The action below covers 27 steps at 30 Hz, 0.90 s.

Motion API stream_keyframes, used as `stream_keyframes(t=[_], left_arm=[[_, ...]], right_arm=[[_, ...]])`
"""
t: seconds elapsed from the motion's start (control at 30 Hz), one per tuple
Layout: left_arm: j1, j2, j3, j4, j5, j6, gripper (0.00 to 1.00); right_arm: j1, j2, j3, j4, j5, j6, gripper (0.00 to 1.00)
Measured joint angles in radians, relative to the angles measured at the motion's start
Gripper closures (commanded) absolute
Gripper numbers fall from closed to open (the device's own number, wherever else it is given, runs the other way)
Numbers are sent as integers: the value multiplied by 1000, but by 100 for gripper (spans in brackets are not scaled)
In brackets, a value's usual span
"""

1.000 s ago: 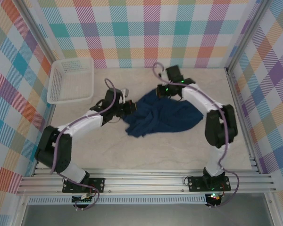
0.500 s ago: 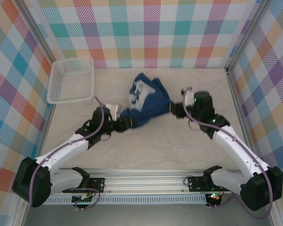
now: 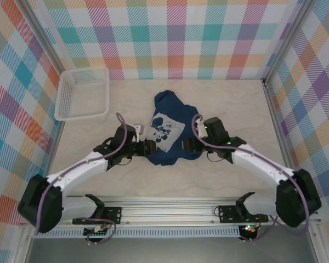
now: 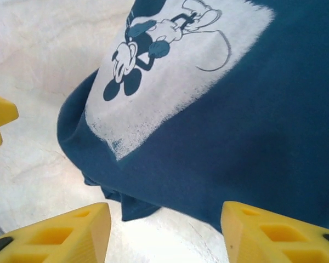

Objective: Fold the inside-out t-shirt

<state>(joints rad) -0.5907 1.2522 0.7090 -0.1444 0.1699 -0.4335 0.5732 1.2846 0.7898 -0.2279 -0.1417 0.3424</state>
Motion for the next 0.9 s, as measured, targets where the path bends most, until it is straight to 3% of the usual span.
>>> stream_keyframes(t=[0.13, 0.2, 0.27, 0.4, 0.5, 0.63, 0.9], left_arm=[[-58, 137, 66, -16, -35, 29, 29], [-71, 211, 102, -19, -51, 46, 34], [-75, 272, 129, -18, -61, 63, 46], [-75, 344, 164, -14, -69, 79, 83], [-75, 362, 200, -19, -67, 96, 100], [-75, 327, 259, -39, -51, 114, 100], [-44, 117, 344, -68, 24, 112, 100]], right_arm=[[11, 56, 15, -47, 90, -12, 30], [11, 70, 15, -79, 128, -13, 29], [9, 90, 15, -95, 156, -13, 29], [9, 166, 15, -98, 193, -14, 29], [9, 225, 18, -100, 206, -22, 29], [9, 201, 13, -92, 194, -53, 27], [35, -31, -109, 65, 112, -165, 18]])
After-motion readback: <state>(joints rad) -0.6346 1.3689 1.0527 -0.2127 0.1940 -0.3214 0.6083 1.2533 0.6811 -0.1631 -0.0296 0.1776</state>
